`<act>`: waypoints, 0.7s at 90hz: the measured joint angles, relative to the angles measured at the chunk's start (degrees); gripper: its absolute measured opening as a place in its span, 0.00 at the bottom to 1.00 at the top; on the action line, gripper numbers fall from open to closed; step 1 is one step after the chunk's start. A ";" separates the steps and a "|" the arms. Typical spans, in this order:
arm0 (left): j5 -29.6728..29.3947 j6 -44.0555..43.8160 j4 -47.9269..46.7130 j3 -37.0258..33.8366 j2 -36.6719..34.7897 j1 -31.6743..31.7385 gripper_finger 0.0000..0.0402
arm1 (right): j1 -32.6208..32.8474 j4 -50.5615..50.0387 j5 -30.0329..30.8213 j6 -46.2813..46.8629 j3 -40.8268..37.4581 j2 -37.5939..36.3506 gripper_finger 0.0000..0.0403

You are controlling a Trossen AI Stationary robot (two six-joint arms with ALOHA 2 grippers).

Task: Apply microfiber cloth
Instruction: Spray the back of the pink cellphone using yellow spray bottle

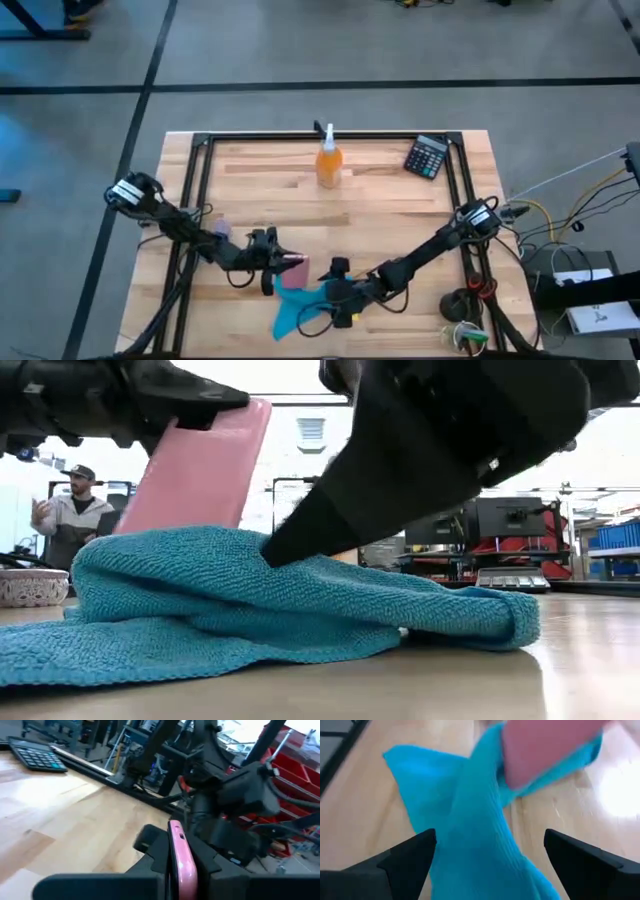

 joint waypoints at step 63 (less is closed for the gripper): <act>-3.44 3.65 3.50 0.00 6.65 -2.13 0.04 | -4.72 -3.42 -0.02 1.59 -0.25 1.86 0.33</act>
